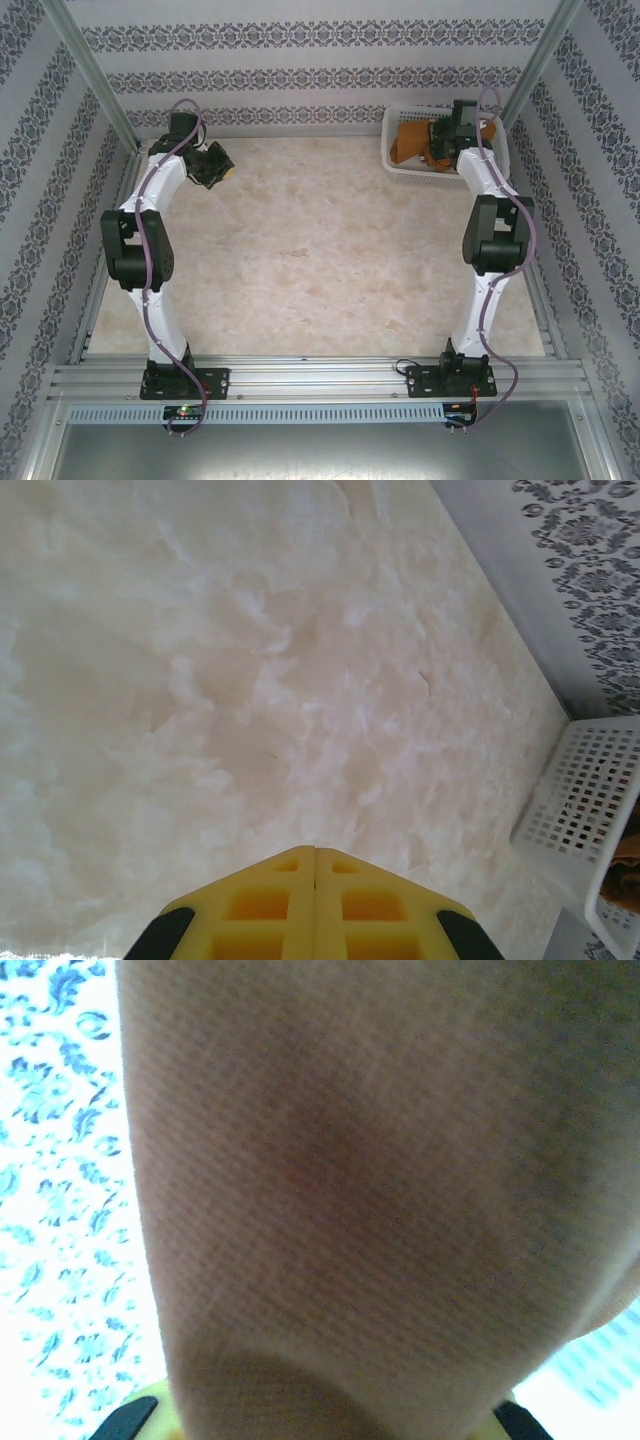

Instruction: Roll up the long pants

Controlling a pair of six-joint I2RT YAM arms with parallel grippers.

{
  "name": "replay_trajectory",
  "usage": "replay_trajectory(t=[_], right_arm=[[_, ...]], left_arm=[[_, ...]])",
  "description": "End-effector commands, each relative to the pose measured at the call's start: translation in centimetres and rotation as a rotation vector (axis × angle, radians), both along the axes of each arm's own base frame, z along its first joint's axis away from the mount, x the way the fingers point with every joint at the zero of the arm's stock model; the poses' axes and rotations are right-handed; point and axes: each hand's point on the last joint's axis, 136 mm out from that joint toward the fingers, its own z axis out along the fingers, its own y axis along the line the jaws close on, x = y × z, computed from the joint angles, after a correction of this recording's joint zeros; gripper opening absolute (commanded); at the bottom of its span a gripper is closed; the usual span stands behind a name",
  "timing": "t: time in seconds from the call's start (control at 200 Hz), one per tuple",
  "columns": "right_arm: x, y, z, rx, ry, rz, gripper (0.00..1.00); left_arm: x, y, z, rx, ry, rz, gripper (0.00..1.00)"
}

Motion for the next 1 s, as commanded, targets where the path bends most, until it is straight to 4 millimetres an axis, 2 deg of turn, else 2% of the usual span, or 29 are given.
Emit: replay_trajectory(t=[0.0, 0.095, 0.135, 0.255, 0.44, 0.47, 0.485, 0.53, 0.615, 0.729, 0.824, 0.994], right_arm=[[2.8, -2.2, 4.6, -0.003, -0.162, -0.054, 0.00], [3.8, -3.2, 2.9, 0.010, -0.138, -0.068, 0.00], [4.2, -3.5, 2.8, 0.004, -0.136, -0.066, 0.00], [4.6, -5.0, 1.1, -0.020, -0.075, -0.075, 0.00], [3.9, -6.1, -2.8, -0.025, 0.032, -0.071, 0.08], [3.6, -6.1, -3.4, -0.029, 0.052, -0.064, 0.11], [3.4, -6.1, -3.7, -0.030, 0.065, -0.063, 0.21], [3.0, -6.1, -4.5, -0.040, 0.091, -0.055, 0.39], [2.1, -6.3, -5.4, -0.055, 0.132, -0.039, 0.59], [0.8, -7.0, -5.3, -0.122, 0.185, -0.008, 0.76], [-0.1, -7.6, -4.2, -0.164, 0.216, 0.019, 0.86], [-2.2, -8.1, -0.6, -0.210, 0.248, 0.020, 0.88]], left_arm=[[0.9, 0.4, -0.2, -0.012, 0.017, 0.005, 0.00], [1.8, 0.4, -0.7, -0.017, 0.019, 0.010, 0.00], [2.1, 0.4, -1.0, -0.020, 0.022, 0.011, 0.00], [3.2, 0.3, -1.2, -0.031, 0.003, 0.009, 0.00], [3.8, -0.1, -1.5, -0.046, -0.025, -0.003, 0.00], [3.9, -0.2, -1.7, -0.052, -0.026, -0.007, 0.00], [3.9, -0.2, -1.7, -0.054, -0.028, -0.008, 0.00], [3.8, -0.4, -1.7, -0.062, -0.026, -0.012, 0.00], [3.7, -0.6, -1.5, -0.066, -0.031, -0.020, 0.00], [3.4, -0.6, -1.2, -0.064, -0.044, -0.026, 0.00], [3.0, -0.8, -1.1, -0.075, -0.046, -0.029, 0.00], [2.2, -1.2, -0.7, -0.105, -0.058, -0.028, 0.00]])
